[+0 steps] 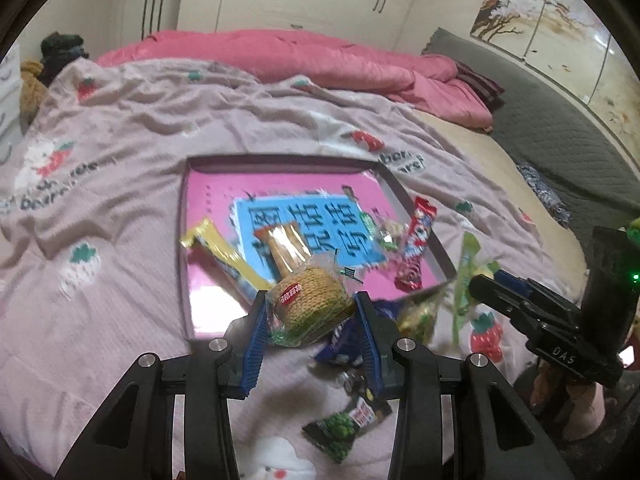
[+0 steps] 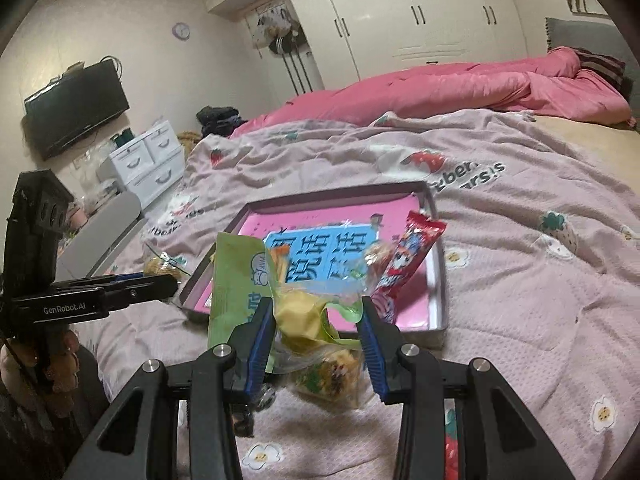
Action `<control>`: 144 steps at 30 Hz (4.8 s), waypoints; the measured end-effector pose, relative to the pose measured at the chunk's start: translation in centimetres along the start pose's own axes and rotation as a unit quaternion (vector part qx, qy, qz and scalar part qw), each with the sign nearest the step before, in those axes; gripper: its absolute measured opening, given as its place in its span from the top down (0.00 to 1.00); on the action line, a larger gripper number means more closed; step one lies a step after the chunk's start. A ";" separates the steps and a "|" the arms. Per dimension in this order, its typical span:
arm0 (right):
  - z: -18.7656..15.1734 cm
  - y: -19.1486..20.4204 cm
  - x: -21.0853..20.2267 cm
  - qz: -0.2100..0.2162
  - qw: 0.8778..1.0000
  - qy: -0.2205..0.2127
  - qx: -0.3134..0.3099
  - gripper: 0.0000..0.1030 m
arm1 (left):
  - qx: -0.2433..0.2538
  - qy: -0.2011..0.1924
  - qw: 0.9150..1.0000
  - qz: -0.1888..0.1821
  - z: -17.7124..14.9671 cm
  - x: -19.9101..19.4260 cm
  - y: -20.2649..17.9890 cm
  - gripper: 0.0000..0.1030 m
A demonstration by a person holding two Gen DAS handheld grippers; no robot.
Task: Organize snacks
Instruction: 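Lift the cracker pack and green pastry bag and carry both over the tray, then lower the cracker pack with the left gripper and open it while the right gripper releases the pastry bag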
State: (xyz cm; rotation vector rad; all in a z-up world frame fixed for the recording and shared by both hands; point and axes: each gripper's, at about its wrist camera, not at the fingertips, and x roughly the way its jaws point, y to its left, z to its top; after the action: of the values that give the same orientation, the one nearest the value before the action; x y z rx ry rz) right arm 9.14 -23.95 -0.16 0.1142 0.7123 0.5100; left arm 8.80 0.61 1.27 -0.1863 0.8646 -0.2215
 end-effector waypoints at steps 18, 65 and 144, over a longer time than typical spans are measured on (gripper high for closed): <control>2.3 -1.6 -0.2 -0.023 0.999 -0.041 0.001 0.60 | -0.005 -0.027 0.999 0.040 2.5 1.9 0.8 0.59; 2.9 -3.4 5.2 -0.075 0.997 0.012 -0.002 0.60 | 0.003 0.023 0.998 0.066 1.5 7.5 1.0 0.59; 2.8 -2.5 5.1 -0.089 0.996 0.007 -0.022 0.44 | 0.008 -0.001 0.998 0.057 2.6 5.9 0.2 0.43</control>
State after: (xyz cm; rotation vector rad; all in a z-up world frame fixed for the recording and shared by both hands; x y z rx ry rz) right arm 15.28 -23.46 -1.79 0.0062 0.7163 0.3563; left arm 14.51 -0.62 -1.44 -0.1214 0.8692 -0.1211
